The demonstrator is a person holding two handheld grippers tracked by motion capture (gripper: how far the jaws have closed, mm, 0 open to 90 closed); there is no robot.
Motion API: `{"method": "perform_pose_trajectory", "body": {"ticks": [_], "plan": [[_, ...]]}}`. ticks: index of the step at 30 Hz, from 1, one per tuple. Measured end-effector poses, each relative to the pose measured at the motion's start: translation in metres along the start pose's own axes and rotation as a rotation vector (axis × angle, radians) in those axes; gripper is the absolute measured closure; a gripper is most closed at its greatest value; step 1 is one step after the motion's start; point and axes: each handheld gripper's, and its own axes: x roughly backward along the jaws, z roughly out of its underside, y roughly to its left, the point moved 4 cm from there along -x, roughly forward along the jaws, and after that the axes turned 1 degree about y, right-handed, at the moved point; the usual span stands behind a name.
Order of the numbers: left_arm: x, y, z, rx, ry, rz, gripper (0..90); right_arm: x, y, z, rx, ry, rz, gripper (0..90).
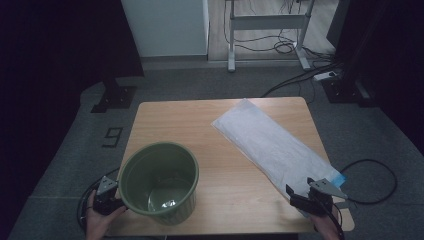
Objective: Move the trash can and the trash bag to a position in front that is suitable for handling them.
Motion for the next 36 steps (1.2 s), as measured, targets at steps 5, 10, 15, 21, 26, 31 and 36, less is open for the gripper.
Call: {"method": "perform_pose_trajectory", "body": {"ticks": [5,10,15,21,26,31,36], "plan": [[0.004,0.001,0.003,0.007,-0.008,0.004,11.2,-0.003,0.002,0.0,0.011,0.022,-0.006,13.3],[0.019,-0.007,0.011,-0.008,-0.032,0.006,11.3,0.001,-0.004,-0.002,-0.025,0.008,-0.004,13.2],[0.031,-0.016,0.023,-0.015,-0.042,0.018,11.7,0.003,-0.012,-0.001,-0.045,0.001,-0.001,13.3],[0.047,-0.048,0.042,-0.106,-0.052,0.112,11.0,0.003,-0.015,0.001,-0.052,0.002,-0.013,13.6],[0.042,-0.076,0.04,-0.196,-0.053,0.209,10.4,0.002,-0.014,0.001,-0.051,0.003,-0.017,13.6],[0.027,-0.089,0.027,-0.241,-0.036,0.248,8.7,0.002,-0.013,0.002,-0.052,0.003,-0.017,13.7],[0.018,-0.093,0.018,-0.261,-0.032,0.269,9.0,0.002,-0.015,0.002,-0.057,0.0,-0.024,13.8]]}}
